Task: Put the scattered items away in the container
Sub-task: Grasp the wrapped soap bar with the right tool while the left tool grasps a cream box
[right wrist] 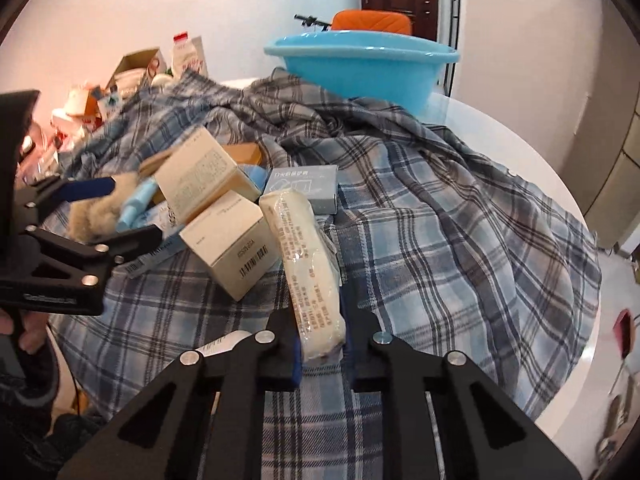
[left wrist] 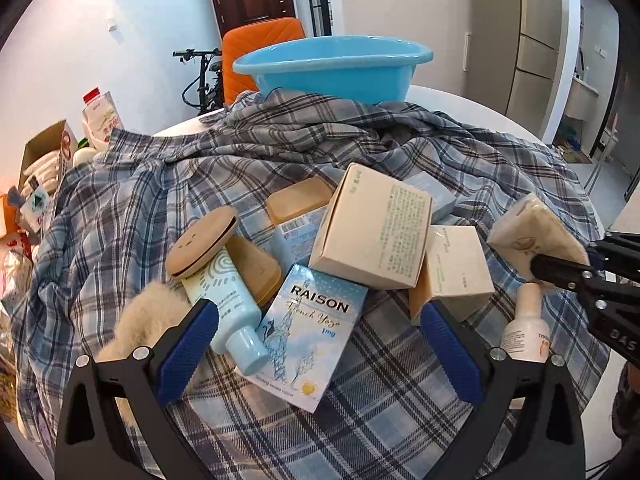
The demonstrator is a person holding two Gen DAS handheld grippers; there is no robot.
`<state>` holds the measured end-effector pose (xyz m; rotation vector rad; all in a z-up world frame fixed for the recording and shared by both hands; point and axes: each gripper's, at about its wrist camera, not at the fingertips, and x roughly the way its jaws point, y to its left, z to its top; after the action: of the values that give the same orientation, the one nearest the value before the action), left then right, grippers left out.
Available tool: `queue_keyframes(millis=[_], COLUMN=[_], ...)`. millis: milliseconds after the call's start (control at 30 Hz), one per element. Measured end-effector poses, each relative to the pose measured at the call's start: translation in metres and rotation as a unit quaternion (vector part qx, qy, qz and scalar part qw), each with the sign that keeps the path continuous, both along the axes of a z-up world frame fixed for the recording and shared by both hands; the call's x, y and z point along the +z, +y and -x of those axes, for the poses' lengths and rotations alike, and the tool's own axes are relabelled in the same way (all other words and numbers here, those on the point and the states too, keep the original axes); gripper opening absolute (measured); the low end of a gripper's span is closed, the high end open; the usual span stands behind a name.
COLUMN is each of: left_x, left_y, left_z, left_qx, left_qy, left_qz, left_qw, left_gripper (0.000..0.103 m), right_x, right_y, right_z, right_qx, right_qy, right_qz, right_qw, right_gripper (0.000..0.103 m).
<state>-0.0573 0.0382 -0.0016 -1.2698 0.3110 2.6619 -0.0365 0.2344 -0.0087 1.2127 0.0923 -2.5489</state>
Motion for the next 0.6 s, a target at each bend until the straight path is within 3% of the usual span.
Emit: queue_keyframes(millis=[133,600], left_x=[-0.004,-0.020], left_y=[0.008,0.038], left_z=[0.008,0.035], left_qx=[-0.008,-0.035], left_qy=[0.001,-0.011], left_qz=[0.023,0.044], left_qw=[0.9997,0.9984], left_gripper=[0.103,0.103], right_x=[0.004,0.010], right_y=[0.004,0.016], right_z=[-0.004,-0.004], right_qx=[-0.008,-0.019], right_qy=[0.002,0.009], right_qz=[0.019,0.045], right_qw=[1.000,0.999], right_gripper=[0.014,0.014])
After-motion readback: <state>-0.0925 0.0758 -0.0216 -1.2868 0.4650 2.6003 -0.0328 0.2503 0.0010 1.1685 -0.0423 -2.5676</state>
